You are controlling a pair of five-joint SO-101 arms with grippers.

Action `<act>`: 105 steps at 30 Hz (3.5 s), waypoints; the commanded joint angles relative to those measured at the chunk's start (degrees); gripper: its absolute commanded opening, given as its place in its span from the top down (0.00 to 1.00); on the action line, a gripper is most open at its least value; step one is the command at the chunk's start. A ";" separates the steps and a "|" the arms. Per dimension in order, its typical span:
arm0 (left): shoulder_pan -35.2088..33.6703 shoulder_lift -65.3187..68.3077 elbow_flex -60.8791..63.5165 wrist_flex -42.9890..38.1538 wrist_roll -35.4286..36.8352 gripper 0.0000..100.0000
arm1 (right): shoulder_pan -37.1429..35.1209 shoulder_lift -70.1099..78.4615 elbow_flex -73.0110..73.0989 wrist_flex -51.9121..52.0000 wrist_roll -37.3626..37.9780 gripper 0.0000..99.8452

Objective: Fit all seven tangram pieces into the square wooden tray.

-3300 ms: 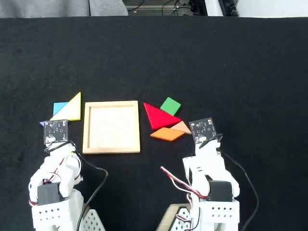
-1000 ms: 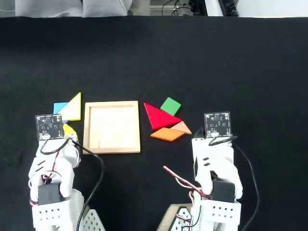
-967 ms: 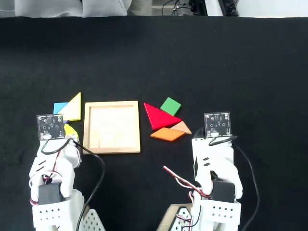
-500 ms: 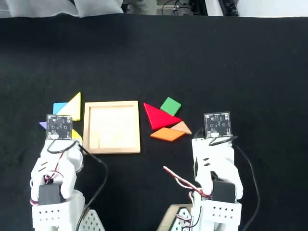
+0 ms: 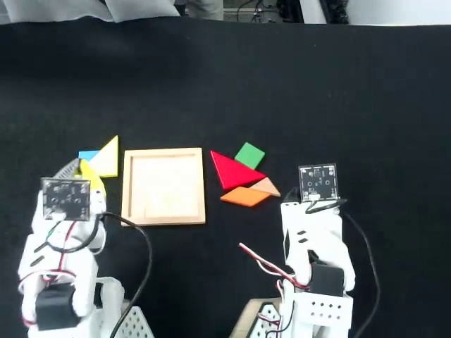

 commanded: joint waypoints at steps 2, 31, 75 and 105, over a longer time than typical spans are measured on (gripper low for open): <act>-3.65 -0.44 -9.19 0.18 -0.18 0.97 | 0.70 -4.79 -0.04 0.35 0.26 0.98; -0.13 65.76 -60.18 35.96 -26.11 0.97 | 0.53 -5.14 -0.04 2.29 0.26 0.98; -5.49 122.02 -66.77 11.69 -41.76 0.76 | -4.75 -4.70 -0.04 4.75 0.26 0.98; -5.76 139.08 -93.49 24.44 -38.86 0.73 | -6.24 -5.05 -0.13 8.09 15.47 0.85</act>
